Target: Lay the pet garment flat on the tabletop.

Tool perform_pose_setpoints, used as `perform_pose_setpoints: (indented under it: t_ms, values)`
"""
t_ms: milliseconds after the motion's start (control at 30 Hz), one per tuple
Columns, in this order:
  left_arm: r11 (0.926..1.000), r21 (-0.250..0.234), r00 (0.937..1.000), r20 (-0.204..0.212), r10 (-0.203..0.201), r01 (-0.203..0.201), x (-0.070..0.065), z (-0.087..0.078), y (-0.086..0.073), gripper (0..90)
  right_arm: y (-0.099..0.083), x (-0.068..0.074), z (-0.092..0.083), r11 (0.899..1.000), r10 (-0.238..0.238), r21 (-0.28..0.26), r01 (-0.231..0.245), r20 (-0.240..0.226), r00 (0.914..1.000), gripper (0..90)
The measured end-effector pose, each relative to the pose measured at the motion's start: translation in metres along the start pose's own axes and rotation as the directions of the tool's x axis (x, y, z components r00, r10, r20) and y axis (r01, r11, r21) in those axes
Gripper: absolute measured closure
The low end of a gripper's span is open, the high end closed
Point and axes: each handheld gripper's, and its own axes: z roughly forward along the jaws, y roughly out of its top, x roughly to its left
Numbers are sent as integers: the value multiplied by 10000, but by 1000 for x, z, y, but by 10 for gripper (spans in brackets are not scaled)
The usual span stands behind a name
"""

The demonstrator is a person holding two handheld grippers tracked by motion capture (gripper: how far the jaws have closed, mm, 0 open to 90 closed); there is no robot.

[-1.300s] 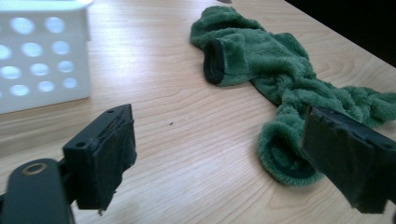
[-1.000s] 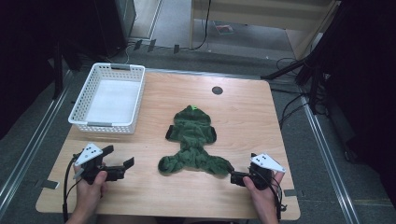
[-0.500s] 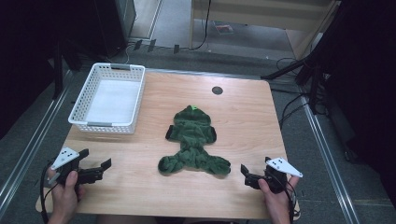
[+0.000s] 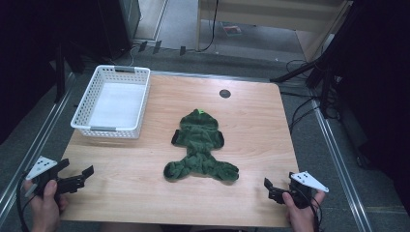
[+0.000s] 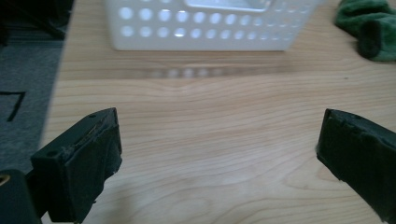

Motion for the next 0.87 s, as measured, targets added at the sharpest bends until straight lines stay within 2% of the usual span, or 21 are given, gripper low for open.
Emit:
perform_pose_setpoints:
  t_ms: [167, 233, 267, 300, 433, 500, 533, 667, 867]
  values:
    - [9999, -110, 9992, -386, -55, 51, 16, -9, -4, 2, -5, -11, -8, 9995, 292, -98, -291, 158, 9994, 0]
    - [9993, -132, 9990, -273, -341, 338, 20, -9, -5, 2, -8, -14, -10, 9992, 376, -114, -374, 185, 9991, 0]
    - [9990, -89, 9987, -222, -450, 448, 20, -7, -5, 2, -8, -15, -11, 9989, 431, -161, -429, 123, 9990, 0]
    - [9992, -74, 9990, -226, -395, 394, 20, -6, -5, 2, -9, -16, -11, 9985, 528, -164, -527, 87, 9986, 0]
    - [9999, 155, 9994, -352, 20, -14, 14, -1, -5, 2, -8, -14, -8, 9991, 423, -48, -422, 190, 9989, 0]
    - [9999, 169, 9994, -336, 13, -7, 14, -1, -5, 2, -9, -13, -8, 9993, 383, -12, -383, 187, 9991, 0]
    - [9998, 151, 9995, -283, -126, 130, 15, 0, -5, 2, -9, -13, -8, 9993, 374, -15, -374, 184, 9991, 0]
    - [9995, 154, 9994, -202, -264, 267, 17, 0, -5, 2, -9, -14, -7, 9986, 531, 39, -532, 194, 9984, 0]
    - [9995, 322, 9995, -305, -64, 74, 15, 3, -5, 2, -8, -16, -6, 9980, 618, 89, -618, 83, 9981, 0]
